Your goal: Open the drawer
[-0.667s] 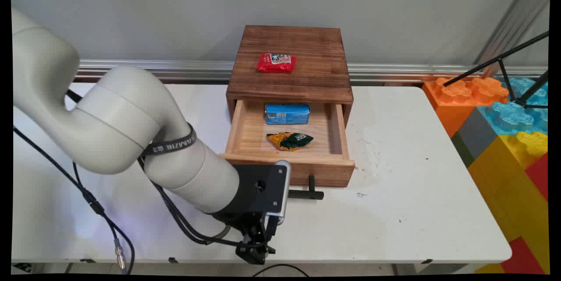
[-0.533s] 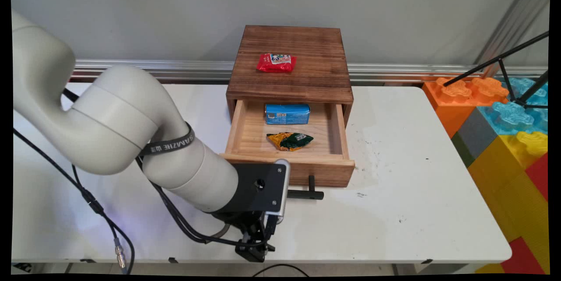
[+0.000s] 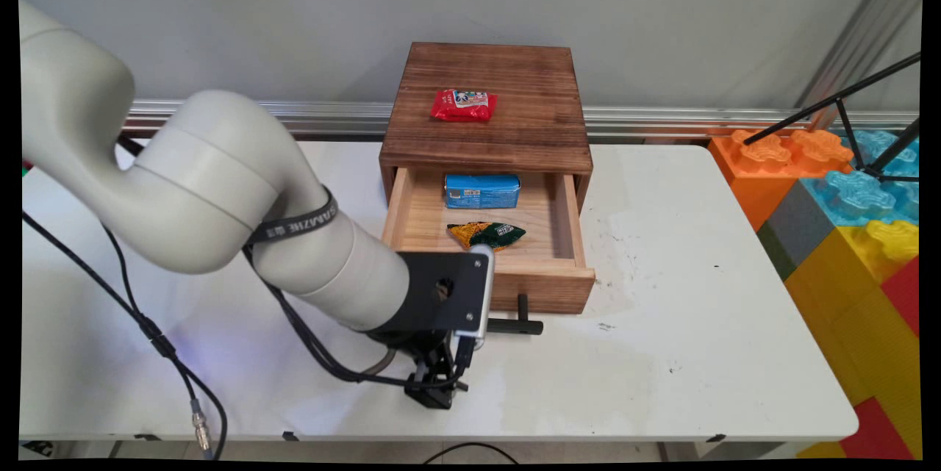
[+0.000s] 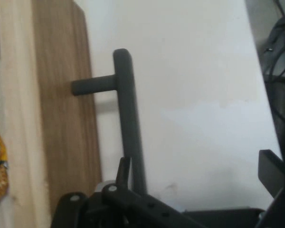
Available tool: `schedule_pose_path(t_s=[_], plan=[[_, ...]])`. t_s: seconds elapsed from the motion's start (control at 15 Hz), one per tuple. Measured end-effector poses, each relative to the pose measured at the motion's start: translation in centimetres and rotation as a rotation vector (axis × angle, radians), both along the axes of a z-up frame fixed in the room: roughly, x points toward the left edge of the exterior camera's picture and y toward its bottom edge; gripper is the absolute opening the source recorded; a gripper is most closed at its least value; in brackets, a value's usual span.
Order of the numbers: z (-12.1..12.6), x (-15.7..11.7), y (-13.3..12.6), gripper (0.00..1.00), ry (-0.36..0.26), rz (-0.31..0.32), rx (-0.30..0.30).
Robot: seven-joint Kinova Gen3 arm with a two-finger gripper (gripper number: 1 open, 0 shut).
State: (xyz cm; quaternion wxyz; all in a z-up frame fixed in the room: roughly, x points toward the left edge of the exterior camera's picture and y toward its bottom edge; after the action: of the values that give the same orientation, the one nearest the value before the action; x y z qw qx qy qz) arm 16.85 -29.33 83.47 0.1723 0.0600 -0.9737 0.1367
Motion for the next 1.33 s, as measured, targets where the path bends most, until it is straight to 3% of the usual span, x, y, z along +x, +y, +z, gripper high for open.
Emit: schedule_pose_path(t_s=[0.2, 0.8, 1.33], plan=[[-0.3, 0.0, -1.3, 1.0, -0.007, 0.009, -0.007], [-3.2, -0.5, -3.8, 1.0, -0.004, 0.033, 0.048], [-5.3, -1.0, -4.0, 1.0, 0.01, 0.047, 0.117]])
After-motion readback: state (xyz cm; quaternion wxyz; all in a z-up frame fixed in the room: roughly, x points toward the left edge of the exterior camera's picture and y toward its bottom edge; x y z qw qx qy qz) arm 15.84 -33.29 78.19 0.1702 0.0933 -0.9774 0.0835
